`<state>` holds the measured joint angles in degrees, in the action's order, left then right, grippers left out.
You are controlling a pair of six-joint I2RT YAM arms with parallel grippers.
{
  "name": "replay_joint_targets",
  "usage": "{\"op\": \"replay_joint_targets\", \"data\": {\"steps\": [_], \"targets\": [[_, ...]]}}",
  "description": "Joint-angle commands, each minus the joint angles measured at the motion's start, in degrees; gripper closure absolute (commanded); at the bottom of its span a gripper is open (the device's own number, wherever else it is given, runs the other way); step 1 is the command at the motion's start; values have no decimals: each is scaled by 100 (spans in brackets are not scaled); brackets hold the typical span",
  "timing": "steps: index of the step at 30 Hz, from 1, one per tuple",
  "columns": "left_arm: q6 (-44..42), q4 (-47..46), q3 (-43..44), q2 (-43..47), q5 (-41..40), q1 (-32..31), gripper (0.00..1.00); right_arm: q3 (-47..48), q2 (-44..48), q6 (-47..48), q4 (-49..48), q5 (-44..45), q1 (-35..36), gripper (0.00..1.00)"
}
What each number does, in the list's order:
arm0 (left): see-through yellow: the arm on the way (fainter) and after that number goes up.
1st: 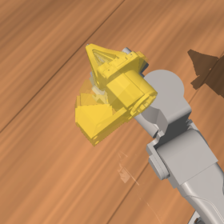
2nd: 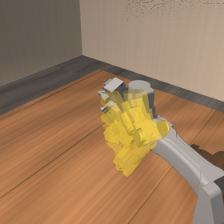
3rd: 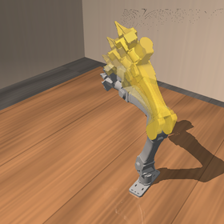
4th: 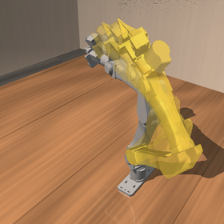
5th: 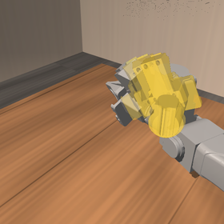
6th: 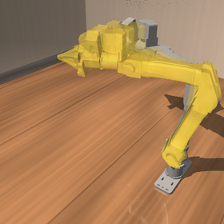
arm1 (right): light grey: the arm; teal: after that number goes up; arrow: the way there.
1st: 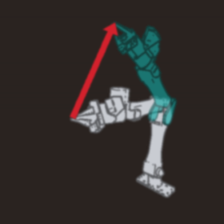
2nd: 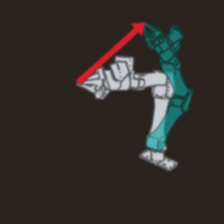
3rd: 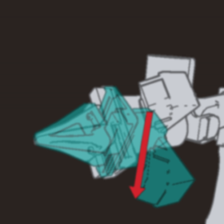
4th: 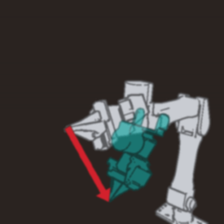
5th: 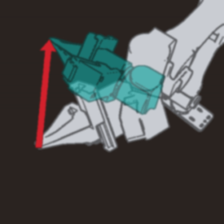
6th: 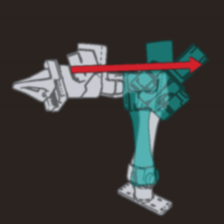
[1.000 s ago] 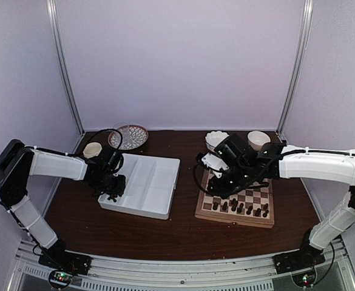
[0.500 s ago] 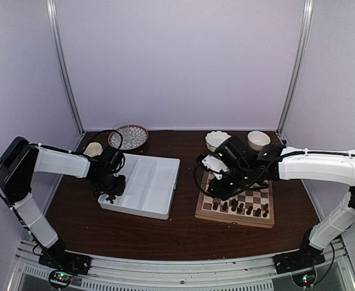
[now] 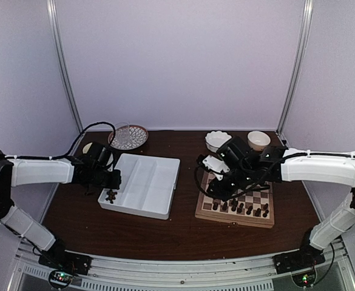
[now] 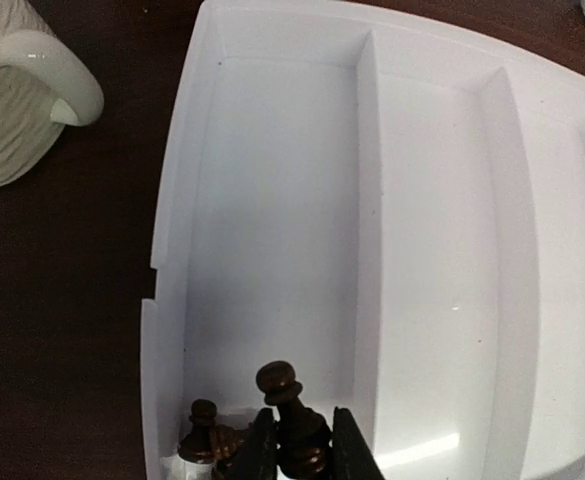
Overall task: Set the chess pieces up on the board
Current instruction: Pick up the chess pile from the storage box, then place the chess pile in the storage box.
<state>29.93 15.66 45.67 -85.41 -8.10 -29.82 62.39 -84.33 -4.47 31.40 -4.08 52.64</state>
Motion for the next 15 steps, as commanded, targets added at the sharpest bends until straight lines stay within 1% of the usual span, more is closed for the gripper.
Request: {"op": "replay_joint_targets", "data": {"steps": [1,3,7,9,12,15], "targets": [[-261,-742,-407,637,481,23,97,-148,291,-2,-287,-470,1,79],[-388,-1050,-612,954,764,14,97,-186,333,-16,-411,-733,3,79],[-732,-2057,-1095,1533,1924,-66,97,-272,440,-111,-710,-1295,4,77],[-865,-2511,-1268,1687,2457,-136,97,-319,464,-172,-904,-1603,4,76],[-980,-2909,-1319,1625,3046,-230,96,-380,397,-318,-1205,-1985,1,75],[-979,-3013,-1243,1290,3215,-260,94,-341,177,-439,-1373,-2148,1,74]]}}
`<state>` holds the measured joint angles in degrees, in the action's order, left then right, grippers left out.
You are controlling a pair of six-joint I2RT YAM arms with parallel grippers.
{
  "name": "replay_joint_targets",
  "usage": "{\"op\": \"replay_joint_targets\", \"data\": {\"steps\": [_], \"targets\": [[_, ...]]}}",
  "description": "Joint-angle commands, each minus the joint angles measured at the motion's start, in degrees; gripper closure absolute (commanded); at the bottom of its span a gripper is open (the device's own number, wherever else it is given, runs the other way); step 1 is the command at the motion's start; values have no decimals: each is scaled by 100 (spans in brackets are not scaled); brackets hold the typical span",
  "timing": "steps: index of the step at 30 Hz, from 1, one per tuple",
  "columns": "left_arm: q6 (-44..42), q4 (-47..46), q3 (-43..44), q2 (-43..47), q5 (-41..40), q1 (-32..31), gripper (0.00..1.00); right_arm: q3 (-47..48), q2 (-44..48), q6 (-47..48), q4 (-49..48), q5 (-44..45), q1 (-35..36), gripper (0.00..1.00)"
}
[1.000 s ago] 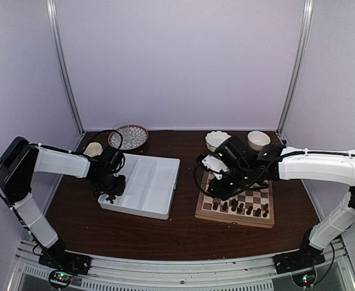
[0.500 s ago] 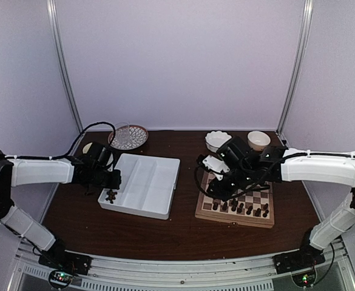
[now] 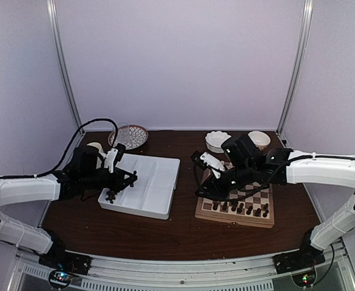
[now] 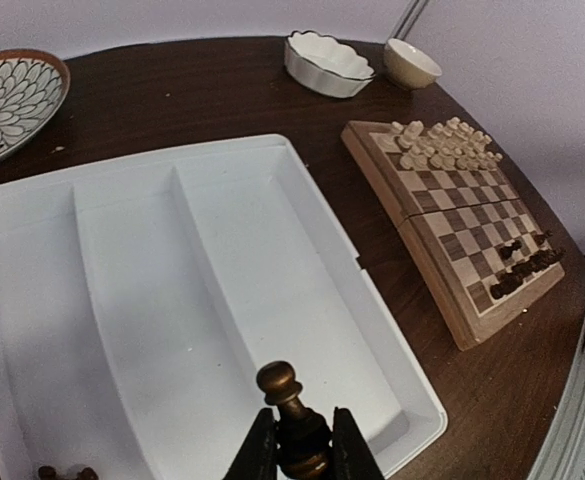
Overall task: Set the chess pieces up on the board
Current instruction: Place the chess pile in the storage box.
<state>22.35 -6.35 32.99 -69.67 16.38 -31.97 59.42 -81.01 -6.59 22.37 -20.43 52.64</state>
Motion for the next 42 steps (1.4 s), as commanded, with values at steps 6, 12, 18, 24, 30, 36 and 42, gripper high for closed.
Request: {"op": "replay_joint_targets", "data": {"steps": [6,12,18,24,30,36,42], "targets": [[-300,-400,612,-1445,897,-81,94,126,-700,-358,-466,-443,-15,74],[-705,445,1427,-2316,432,-544,94,125,-880,-411,-522,-405,-24,74],[-915,1412,1987,-2762,-501,-882,90,96,-864,-396,-512,-290,-42,74],[-907,2053,2508,-3283,-709,-996,83,62,-842,-387,-507,-240,-52,74],[-650,2902,3022,-3684,-914,-1024,73,-18,-698,-400,-553,-204,-74,74],[-642,3363,3242,-3692,-1645,-1312,64,-126,-499,-400,-635,-134,-109,74],[-569,3725,3451,-3760,-2335,-1506,62,-151,-468,-405,-647,-139,-129,74]]}}
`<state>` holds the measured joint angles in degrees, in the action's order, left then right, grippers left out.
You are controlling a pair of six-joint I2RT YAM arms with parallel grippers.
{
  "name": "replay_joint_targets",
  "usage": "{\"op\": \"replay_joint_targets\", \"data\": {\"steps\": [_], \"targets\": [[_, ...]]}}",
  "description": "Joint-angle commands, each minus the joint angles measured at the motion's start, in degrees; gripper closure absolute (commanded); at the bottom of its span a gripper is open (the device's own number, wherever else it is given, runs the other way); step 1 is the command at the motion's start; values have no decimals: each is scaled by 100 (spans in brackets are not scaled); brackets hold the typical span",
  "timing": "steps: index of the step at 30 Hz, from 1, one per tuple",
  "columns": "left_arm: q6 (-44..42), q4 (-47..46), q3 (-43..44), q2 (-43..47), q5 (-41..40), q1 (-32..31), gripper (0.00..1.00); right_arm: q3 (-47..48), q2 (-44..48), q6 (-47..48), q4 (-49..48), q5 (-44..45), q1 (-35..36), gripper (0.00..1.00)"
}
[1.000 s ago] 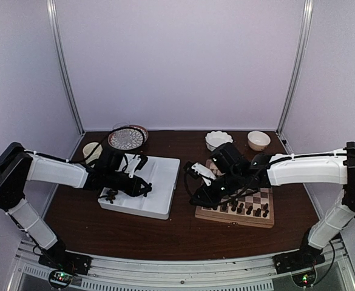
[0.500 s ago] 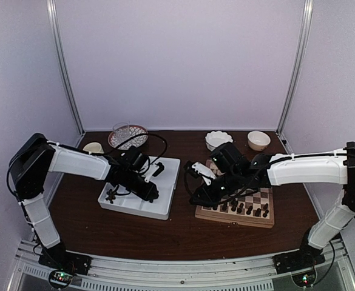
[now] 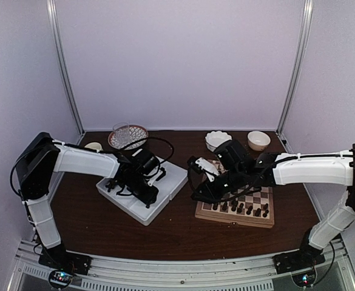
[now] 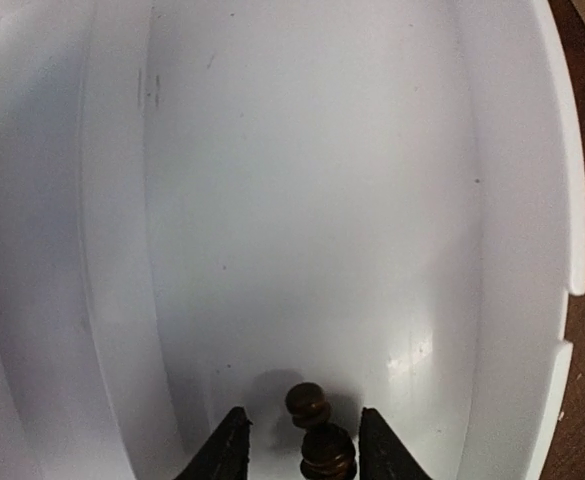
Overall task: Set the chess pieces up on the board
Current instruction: Place the chess pile in the storage box, then pick up the chess pile from the storage box.
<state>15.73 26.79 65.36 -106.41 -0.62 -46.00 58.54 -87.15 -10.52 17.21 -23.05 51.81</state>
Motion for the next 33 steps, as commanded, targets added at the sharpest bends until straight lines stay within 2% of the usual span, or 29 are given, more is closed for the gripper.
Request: {"op": "replay_joint_targets", "data": {"steps": [1,11,21,23,24,30,33], "targets": [[105,467,240,-94,-674,-117,62,-63,146,-15,-138,113,-47,74],[173,904,419,-100,-562,-199,63,-89,197,-11,-140,125,-66,74],[279,1161,504,-139,-438,-196,86,-115,225,-11,-165,121,-81,74],[267,1200,531,-156,-424,-199,97,-123,218,-24,-180,110,-90,74],[246,1200,545,-158,-409,-199,100,-130,216,-35,-201,92,-92,74],[-34,450,182,391,56,-215,100,-182,224,-123,-395,-119,-92,74],[-227,63,-154,898,-43,-333,100,-135,197,-173,-456,-308,-92,73]]}}
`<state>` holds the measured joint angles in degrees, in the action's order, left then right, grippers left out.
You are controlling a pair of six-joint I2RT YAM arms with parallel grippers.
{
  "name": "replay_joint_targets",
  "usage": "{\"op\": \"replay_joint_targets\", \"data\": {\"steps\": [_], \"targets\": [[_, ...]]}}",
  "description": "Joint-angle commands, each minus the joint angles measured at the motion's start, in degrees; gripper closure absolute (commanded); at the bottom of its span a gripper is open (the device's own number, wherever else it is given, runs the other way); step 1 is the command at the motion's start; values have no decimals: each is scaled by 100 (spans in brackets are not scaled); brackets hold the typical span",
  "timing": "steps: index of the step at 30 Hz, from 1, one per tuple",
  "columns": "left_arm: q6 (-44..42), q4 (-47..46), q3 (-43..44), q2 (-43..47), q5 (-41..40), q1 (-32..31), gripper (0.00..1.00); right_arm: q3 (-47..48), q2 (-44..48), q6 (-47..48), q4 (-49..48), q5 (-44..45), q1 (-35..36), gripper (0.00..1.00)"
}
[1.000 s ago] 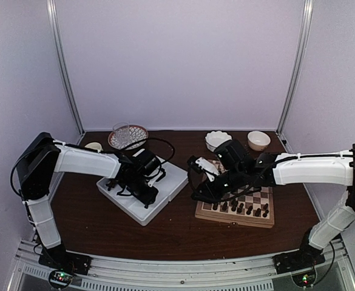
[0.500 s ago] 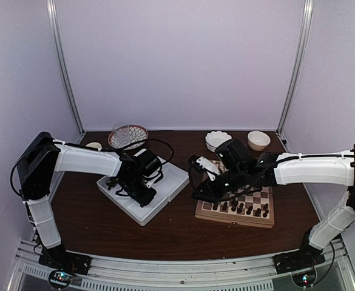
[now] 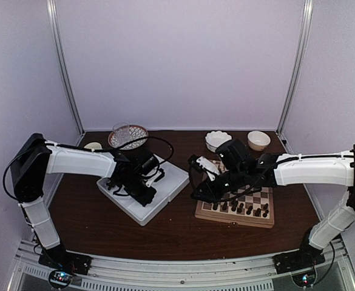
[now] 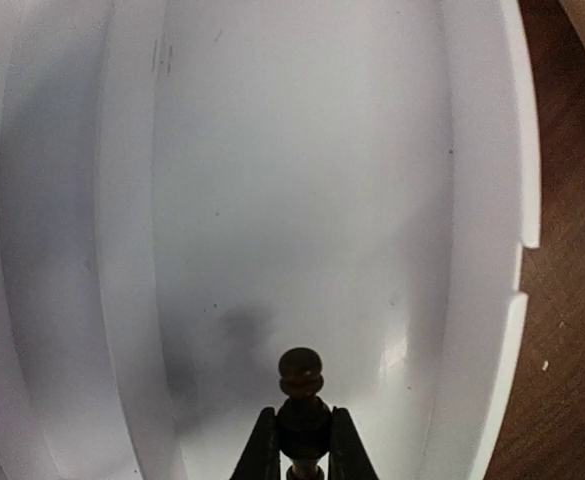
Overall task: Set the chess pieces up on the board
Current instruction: Pick up the chess pile from the storage box, then pass from the left arm to the right
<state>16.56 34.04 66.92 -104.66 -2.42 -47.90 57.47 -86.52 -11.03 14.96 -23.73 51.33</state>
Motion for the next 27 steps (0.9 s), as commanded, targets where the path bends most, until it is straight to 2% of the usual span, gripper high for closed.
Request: {"op": "replay_joint_targets", "data": {"steps": [1,7,13,16,21,27], "targets": [[-384,-774,-411,889,64,-190,100,33,102,-127,-191,-315,-44,72],[-737,-1615,-1113,1919,-31,-416,100,414,-101,-388,-186,-851,-44,70],[-1288,-2924,-2102,3052,555,-649,100,1040,-417,-962,-173,-1299,68,66],[-1510,-3339,-2510,3455,678,-708,100,1388,-708,-990,130,-1310,237,66],[-1751,-3618,-2719,3624,1026,-748,100,1627,-953,-1172,53,-1284,360,66],[-1833,-3637,-2639,3388,990,-857,100,1783,-1129,-1244,156,-1310,395,66]]}}
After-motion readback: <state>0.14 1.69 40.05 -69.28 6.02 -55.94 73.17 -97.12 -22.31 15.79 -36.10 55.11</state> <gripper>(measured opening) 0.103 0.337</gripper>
